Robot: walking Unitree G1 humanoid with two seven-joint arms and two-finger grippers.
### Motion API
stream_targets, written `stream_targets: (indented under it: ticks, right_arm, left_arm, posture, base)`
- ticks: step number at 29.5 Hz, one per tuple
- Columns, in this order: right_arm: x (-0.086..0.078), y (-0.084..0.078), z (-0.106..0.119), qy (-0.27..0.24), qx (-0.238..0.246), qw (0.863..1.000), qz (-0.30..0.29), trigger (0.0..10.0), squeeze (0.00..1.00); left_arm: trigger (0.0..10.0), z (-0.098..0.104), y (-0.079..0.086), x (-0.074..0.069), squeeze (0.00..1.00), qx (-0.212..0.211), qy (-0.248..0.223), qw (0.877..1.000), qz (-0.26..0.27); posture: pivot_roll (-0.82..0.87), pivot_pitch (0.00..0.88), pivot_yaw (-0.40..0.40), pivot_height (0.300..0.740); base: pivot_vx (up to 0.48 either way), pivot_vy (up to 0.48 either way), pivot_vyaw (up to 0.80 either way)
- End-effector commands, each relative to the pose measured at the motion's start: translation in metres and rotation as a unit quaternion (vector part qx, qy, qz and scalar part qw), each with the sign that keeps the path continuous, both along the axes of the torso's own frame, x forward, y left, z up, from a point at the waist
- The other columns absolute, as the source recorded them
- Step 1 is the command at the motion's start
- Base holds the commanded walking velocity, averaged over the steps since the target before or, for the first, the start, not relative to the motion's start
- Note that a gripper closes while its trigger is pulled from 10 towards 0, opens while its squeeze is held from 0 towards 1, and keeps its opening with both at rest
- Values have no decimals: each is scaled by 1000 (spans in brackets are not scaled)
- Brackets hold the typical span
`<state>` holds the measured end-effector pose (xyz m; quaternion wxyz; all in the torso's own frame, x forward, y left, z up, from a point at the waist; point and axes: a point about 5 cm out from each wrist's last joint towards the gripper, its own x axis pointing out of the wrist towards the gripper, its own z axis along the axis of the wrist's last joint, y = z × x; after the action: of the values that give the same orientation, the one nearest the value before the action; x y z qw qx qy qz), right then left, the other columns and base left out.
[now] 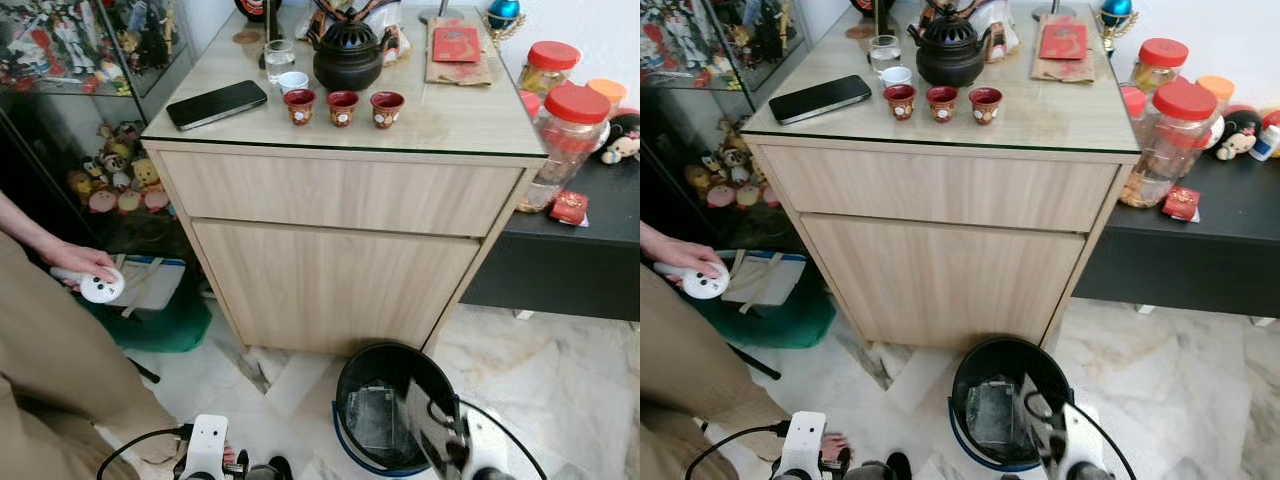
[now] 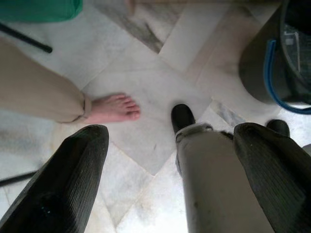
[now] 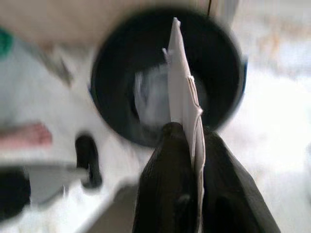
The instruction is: Picking trash to rubbish bin
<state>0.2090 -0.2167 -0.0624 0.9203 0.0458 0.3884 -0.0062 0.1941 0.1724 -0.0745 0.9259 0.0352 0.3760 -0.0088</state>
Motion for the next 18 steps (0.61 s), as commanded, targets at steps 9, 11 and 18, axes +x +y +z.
stream_targets:
  ticks: [9,11,18]
  right_arm:
    - [67,-20,61,-125,-60,987,79,10000,0]
    - [75,-17,66,-128,-64,987,78,10000,0]
    - [62,-20,48,-46,-114,990,68,10000,0]
  left_arm:
    - [10000,10,-6,16,0,-12,-34,999,4]
    - [10000,12,-10,21,0,-21,-39,999,1]
    - [10000,14,-20,27,0,-33,-41,999,-8]
  posture:
    - [-83,164,-1,740]
    - [-87,165,-5,740]
    - [-77,152,-17,740]
  base:
    - [0,0,0]
    - [0,0,0]
    - [0,0,0]
